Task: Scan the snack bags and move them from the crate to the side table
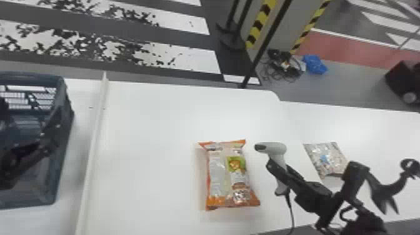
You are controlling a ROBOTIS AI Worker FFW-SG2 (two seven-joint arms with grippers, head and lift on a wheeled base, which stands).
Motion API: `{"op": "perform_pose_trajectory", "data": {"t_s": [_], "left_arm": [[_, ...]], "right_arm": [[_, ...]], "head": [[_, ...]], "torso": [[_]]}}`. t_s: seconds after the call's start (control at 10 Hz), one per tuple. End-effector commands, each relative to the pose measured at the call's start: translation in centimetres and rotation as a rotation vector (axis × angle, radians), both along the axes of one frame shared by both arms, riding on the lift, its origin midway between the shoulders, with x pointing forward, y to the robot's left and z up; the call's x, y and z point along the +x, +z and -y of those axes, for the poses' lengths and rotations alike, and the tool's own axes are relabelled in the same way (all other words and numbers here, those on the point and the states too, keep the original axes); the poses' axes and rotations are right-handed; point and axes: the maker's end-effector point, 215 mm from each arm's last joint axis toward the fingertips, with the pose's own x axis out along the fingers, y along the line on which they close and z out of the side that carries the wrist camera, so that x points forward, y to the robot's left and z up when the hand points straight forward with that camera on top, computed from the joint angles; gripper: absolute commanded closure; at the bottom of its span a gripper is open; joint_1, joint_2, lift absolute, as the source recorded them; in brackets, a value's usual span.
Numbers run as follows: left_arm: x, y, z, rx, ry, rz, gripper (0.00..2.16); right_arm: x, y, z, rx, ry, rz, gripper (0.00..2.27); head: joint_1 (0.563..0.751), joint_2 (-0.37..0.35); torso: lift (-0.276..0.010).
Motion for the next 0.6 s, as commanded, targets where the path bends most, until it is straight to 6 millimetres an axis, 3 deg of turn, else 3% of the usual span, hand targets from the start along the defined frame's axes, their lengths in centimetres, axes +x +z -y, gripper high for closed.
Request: {"op": "perform_pose_trajectory", "data": {"t_s": [0.0, 0.3, 0.5], "left_arm": [[-0.3, 0.5, -0.1, -0.004, -0.001, 0.014, 0.07], [-0.7, 1.2, -0.5, -0.018, -0.001, 0.040, 0.07], [-0.9, 1.2, -0.8, -0.023, -0.004, 0.042, 0.07]], "right_arm": [[-0.1, 0.5, -2.9, 0.034, 0.020, -0.016, 2.24], [0.7, -1.3, -7.3, 0.046, 0.045, -0.046, 2.24], [2.0, -2.1, -7.9, 0.026, 0.060, -0.045, 2.24]], "head": [[0.695, -0.289], [0.695, -0.226], [0.695, -0.178]], "torso": [[-0.087], [-0.087], [-0.087]]}}
